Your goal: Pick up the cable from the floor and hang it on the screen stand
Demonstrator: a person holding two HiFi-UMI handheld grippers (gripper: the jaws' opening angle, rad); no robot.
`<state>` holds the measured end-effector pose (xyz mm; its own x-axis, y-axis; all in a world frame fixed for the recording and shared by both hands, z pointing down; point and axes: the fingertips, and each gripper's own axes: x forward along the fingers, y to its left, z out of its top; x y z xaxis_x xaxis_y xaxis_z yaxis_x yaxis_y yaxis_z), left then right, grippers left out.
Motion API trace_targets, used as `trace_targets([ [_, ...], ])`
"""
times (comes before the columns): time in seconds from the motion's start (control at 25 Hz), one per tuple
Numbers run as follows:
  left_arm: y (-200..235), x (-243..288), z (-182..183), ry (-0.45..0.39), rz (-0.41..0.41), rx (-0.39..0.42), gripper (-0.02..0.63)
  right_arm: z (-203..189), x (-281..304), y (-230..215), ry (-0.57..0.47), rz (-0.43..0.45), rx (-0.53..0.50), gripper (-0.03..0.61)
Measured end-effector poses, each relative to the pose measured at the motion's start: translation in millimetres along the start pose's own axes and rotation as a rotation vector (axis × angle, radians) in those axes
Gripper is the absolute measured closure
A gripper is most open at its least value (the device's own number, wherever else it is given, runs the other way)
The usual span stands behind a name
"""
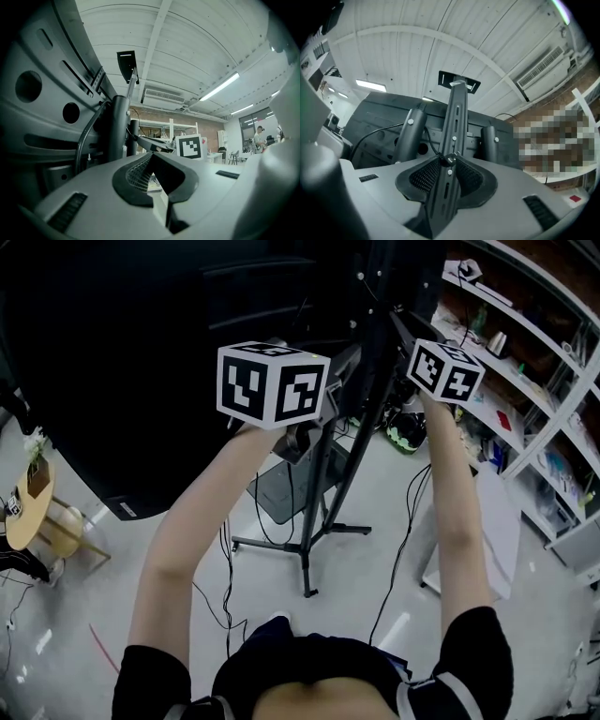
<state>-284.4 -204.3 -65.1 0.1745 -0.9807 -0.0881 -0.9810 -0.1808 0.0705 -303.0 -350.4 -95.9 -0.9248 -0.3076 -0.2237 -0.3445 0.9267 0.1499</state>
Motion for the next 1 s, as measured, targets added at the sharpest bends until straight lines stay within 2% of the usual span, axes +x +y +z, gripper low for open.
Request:
trace_targets([
  [0.12,1,1,-4,0.001,-0.001,-0.009,0.611,1,-3,8,-0.008,-0.003,-0.046,0.454],
  [0.28,-2,1,-11,0.003,0.003,-0.016,0.611,3,-9,28,-0.022,0.041,-0.051,0.454],
  [0.56,-8,-4,-29,0.009,0.016,-0.016,0.611,-6,-28,62,-0.035,0.115,0.013,0.454],
  [0.8,-10,-18,-54,-0.011,0.04,-0.028,0.611,-34,-60,84,-0.011,0.139,0.111,0.456],
  [1.0,-28,-31,-78,-0.018,0.056,0.031,0.611,-71,-104,106,0.042,0.13,0.049,0.477],
])
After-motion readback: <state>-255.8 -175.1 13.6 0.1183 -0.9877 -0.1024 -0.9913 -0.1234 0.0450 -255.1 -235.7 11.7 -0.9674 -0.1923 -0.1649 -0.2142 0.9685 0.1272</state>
